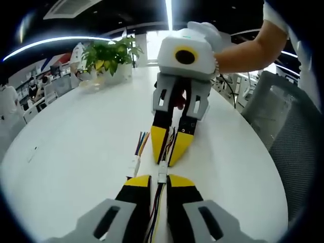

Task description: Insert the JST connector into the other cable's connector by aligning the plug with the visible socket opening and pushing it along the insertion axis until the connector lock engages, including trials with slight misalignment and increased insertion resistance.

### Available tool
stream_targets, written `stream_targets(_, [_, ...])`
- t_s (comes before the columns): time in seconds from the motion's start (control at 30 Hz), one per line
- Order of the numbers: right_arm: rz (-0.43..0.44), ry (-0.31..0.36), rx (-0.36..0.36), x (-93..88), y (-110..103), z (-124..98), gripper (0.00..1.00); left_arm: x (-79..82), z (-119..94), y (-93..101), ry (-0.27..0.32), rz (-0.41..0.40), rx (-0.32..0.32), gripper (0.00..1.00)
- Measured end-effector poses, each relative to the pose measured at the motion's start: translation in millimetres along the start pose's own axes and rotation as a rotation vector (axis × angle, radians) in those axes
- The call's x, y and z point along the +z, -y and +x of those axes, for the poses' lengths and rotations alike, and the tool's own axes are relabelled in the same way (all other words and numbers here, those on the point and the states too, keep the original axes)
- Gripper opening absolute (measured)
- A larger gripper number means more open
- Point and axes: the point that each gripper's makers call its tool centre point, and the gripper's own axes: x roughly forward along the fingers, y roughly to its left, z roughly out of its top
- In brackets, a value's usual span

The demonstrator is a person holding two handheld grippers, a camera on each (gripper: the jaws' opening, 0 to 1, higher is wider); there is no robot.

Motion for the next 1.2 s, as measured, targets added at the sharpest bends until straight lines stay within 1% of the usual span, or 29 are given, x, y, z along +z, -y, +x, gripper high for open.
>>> stream_targets(0.1, [0.005, -0.001, -0.006, 0.0, 1.4, 0.0, 0.07, -0.1, -0.1, -0.5, -0.002, 0.0, 0.003, 0.06])
stream_targets(0.2, [0.003, -0.005, 0.0, 0.3, 0.4, 0.2, 0.07, 0.0, -0.2, -1.2, -0.003, -0.003, 0.009, 0.08])
stream_targets(0.27, [0.005, -0.007, -0.003, 0.2, 1.3, 0.0, 0.07, -0.2, -0.1, 0.0, -0.002, -0.019, 0.005, 0.1])
stream_targets(0.43, [0.016, -0.018, -0.016, -0.9, 4.2, -2.0, 0.07, -0.8, -1.9, -0.2, -0.011, -0.014, 0.01, 0.11])
stream_targets(0.57, [0.029, -0.004, -0.027, 3.0, 6.0, -5.8, 0.08, -1.0, -4.1, 0.9, -0.015, -0.02, 0.013, 0.12])
stream_targets(0.67, [0.036, 0.003, -0.031, 5.8, 6.1, -8.5, 0.09, 2.5, -6.5, 1.5, -0.006, -0.021, 0.019, 0.12])
stream_targets(0.87, [0.04, 0.003, -0.036, 7.6, 4.6, -11.2, 0.13, 11.8, -13.4, -1.8, 0.023, -0.032, 0.042, 0.13])
stream_targets(0.9, [0.043, 0.003, -0.037, 7.9, 4.0, -11.8, 0.15, 13.0, -14.5, -1.8, 0.027, -0.034, 0.043, 0.13])
stream_targets(1.03, [0.062, 0.011, -0.047, 10.5, 3.1, -14.5, 0.21, 16.4, -20.3, -2.4, 0.041, -0.051, 0.056, 0.2])
stream_targets(1.1, [0.066, 0.015, -0.048, 13.1, 1.3, -16.4, 0.23, 19.3, -23.9, -2.4, 0.055, -0.041, 0.069, 0.21])
stream_targets(1.2, [0.069, 0.024, -0.057, 16.9, 1.2, -19.1, 0.27, 21.2, -27.9, -1.2, 0.062, -0.052, 0.074, 0.24])
